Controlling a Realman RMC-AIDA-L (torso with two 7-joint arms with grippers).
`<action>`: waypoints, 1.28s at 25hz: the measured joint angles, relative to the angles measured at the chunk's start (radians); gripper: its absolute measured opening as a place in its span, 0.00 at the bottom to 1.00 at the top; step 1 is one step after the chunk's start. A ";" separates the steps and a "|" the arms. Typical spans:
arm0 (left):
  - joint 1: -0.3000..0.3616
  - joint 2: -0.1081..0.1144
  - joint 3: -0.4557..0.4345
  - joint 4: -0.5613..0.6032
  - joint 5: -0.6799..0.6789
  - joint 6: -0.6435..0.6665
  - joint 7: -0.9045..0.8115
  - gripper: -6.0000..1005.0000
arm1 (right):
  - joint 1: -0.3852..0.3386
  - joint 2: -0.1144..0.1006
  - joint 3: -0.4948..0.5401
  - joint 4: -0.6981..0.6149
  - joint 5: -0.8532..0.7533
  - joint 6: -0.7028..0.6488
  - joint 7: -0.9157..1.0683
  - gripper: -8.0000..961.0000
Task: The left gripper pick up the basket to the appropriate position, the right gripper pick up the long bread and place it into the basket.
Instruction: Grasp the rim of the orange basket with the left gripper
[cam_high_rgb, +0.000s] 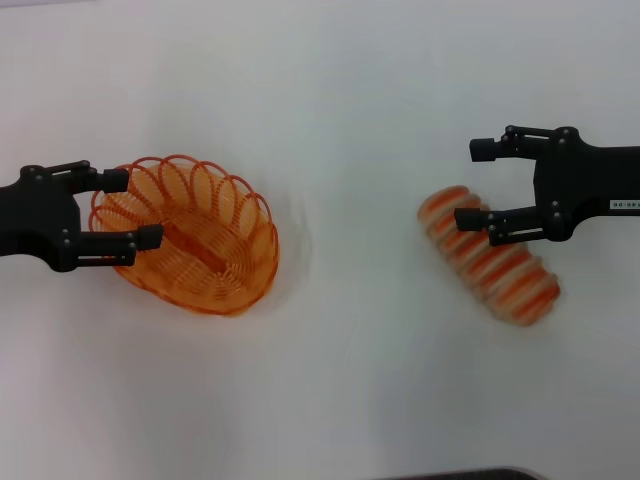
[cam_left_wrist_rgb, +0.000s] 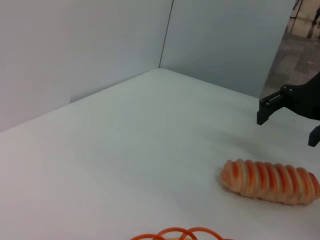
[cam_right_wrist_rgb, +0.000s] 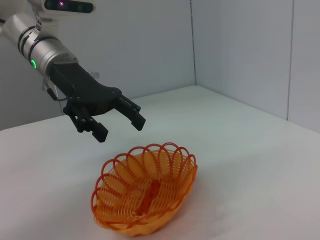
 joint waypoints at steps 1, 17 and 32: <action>0.000 0.000 0.000 0.000 0.000 0.000 0.000 0.87 | 0.000 0.000 0.000 0.000 0.000 0.000 0.000 0.97; -0.006 0.004 -0.001 0.000 -0.009 -0.001 -0.040 0.86 | 0.000 0.001 0.000 0.000 0.000 0.001 0.000 0.97; -0.129 0.055 0.013 0.072 0.058 -0.011 -0.423 0.86 | 0.002 0.003 0.001 0.001 0.000 0.003 -0.023 0.96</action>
